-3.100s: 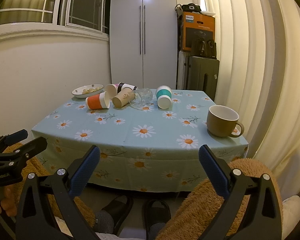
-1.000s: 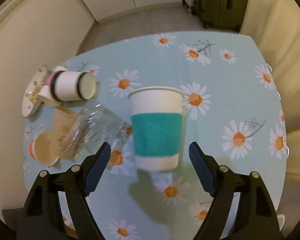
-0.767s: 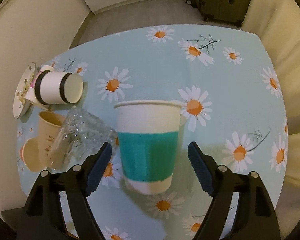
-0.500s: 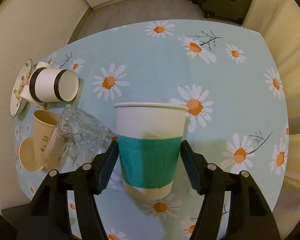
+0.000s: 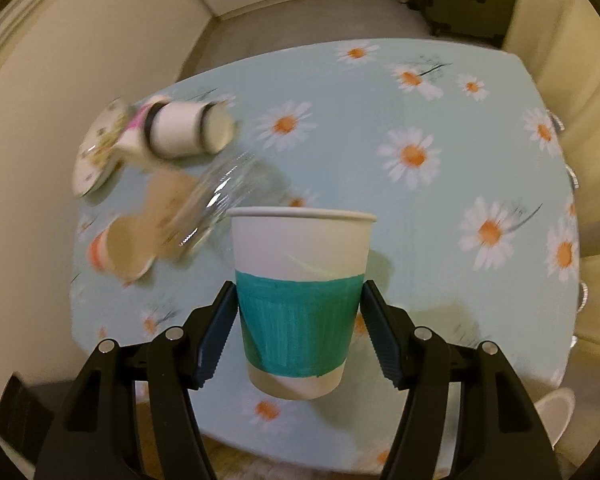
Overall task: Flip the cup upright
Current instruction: 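Lift the teal-banded cup with the right tool and rotate it upright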
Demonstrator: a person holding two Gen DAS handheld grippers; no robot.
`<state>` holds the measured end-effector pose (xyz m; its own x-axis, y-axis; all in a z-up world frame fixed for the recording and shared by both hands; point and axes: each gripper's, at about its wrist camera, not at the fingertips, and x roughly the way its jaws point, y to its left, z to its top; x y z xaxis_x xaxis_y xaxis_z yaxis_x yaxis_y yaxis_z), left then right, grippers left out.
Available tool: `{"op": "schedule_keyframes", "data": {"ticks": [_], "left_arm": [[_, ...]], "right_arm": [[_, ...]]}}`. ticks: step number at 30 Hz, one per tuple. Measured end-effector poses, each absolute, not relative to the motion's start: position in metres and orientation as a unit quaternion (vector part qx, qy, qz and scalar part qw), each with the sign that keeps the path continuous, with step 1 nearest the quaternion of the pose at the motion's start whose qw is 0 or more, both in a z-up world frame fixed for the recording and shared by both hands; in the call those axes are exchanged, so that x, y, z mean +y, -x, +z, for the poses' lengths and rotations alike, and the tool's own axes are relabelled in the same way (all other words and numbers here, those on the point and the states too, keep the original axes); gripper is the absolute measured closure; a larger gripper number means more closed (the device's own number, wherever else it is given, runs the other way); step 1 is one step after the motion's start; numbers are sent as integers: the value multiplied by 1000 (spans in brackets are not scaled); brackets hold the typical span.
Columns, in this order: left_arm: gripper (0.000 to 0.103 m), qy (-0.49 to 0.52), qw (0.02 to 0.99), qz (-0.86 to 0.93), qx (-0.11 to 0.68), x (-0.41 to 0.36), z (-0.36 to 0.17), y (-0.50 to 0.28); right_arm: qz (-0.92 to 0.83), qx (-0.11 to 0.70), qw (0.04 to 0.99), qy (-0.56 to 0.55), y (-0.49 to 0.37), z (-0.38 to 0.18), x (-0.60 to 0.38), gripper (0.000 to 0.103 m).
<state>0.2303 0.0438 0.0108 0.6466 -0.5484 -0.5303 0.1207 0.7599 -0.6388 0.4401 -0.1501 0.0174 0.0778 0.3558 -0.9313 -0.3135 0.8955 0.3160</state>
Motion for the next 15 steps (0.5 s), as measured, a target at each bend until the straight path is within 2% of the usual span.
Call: {"op": "schedule_keyframes", "data": {"ticks": [8, 15], "left_arm": [[7, 285, 859, -174, 389, 60, 8, -200], [7, 269, 860, -153, 405, 67, 3, -182]], "right_arm": [[286, 670, 682, -62, -371, -13, -113, 40], [281, 683, 672, -65, -349, -40, -93, 40]]}}
